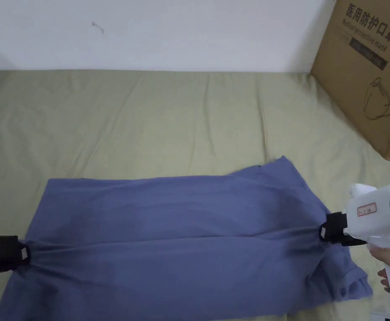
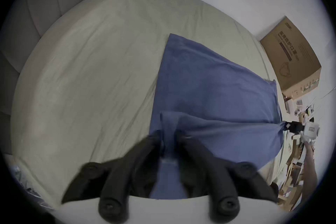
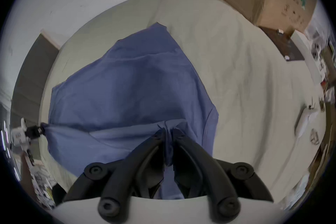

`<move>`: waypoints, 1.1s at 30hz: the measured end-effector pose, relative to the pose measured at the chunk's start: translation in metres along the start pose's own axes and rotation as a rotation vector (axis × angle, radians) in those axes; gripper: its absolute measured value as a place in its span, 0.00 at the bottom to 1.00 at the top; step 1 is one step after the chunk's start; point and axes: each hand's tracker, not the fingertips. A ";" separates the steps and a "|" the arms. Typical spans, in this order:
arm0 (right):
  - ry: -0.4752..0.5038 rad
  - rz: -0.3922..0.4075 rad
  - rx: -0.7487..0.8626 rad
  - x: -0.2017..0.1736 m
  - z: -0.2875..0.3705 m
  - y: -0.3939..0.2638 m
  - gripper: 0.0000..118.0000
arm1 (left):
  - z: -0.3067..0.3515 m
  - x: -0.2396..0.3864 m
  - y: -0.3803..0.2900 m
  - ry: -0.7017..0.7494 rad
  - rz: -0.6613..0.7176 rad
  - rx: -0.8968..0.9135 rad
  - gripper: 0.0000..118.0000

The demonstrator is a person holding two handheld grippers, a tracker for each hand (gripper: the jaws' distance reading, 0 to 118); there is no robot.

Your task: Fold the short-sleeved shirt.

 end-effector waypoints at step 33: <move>0.121 0.119 0.187 -0.026 0.125 -0.136 0.00 | 0.044 -0.017 -0.095 0.106 0.038 0.040 0.97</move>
